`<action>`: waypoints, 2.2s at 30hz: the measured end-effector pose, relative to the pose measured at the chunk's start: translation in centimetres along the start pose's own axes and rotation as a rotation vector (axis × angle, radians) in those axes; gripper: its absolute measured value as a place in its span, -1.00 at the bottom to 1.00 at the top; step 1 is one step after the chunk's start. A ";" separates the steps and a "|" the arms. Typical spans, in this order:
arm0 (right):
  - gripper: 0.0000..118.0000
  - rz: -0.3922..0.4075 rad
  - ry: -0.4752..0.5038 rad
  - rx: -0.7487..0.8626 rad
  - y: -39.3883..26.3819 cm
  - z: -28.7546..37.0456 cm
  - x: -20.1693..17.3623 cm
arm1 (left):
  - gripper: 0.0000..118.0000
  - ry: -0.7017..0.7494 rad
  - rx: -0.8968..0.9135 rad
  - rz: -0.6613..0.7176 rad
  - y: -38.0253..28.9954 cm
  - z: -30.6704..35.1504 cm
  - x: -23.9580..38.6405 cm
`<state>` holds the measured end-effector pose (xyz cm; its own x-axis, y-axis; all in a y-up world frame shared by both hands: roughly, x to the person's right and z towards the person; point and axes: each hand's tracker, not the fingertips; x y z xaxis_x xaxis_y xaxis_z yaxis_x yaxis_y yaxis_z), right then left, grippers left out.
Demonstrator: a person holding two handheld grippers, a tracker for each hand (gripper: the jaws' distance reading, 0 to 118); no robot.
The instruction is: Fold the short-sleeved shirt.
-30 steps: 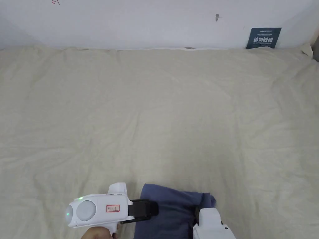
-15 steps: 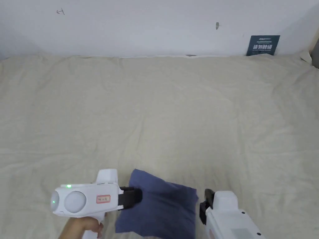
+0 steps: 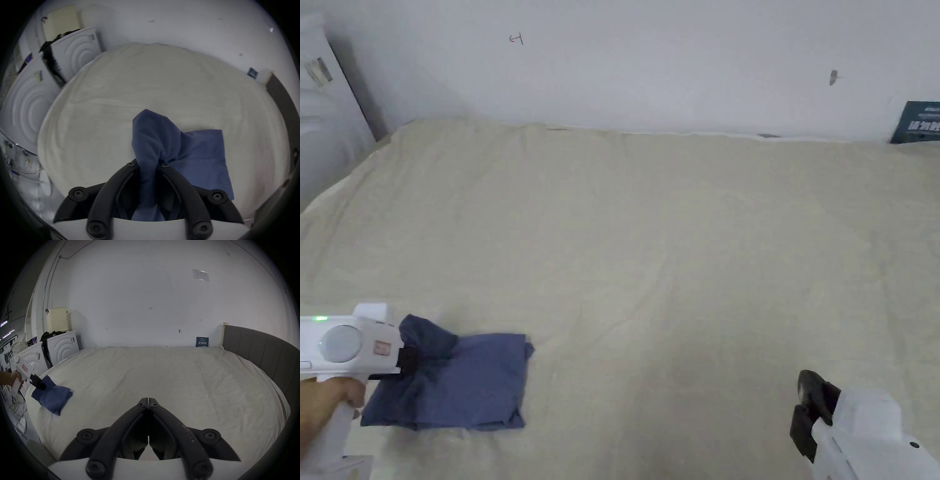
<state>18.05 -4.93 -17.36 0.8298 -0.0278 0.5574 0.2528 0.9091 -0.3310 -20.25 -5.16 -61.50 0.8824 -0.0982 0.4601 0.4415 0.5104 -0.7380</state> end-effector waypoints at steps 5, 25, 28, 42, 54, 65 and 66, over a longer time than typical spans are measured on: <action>-0.96 0.012 0.009 -0.001 0.9 -1.5 -1.4 | -0.68 0.069 -0.008 0.088 0.1 -0.3 -5.4; -0.96 0.052 -0.036 0.231 9.9 6.8 2.4 | 0.86 -0.113 0.662 0.227 2.2 21.6 7.1; -0.96 0.070 -0.062 0.291 12.0 9.1 3.6 | 0.86 -0.131 0.804 0.173 1.4 26.0 11.1; -0.96 0.189 -0.216 0.493 15.3 17.0 9.4 | 0.86 -0.188 1.120 0.001 -5.2 31.8 28.3; -0.95 0.178 -0.234 0.507 13.9 19.1 11.9 | -0.70 -0.223 1.127 -0.130 -9.9 29.7 34.6; -0.95 0.153 -0.234 0.495 13.5 19.1 12.2 | -1.00 -0.253 1.108 -0.135 -9.7 29.9 34.4; -0.95 0.152 -0.235 0.495 13.5 19.1 12.2 | -1.00 -0.252 1.107 -0.138 -9.7 29.9 34.3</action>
<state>22.11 14.93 -0.49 0.6914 0.1603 0.7045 -0.1709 0.9837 -0.0562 0.93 12.04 -23.79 0.7248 -0.1014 0.6815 0.0367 0.9934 0.1088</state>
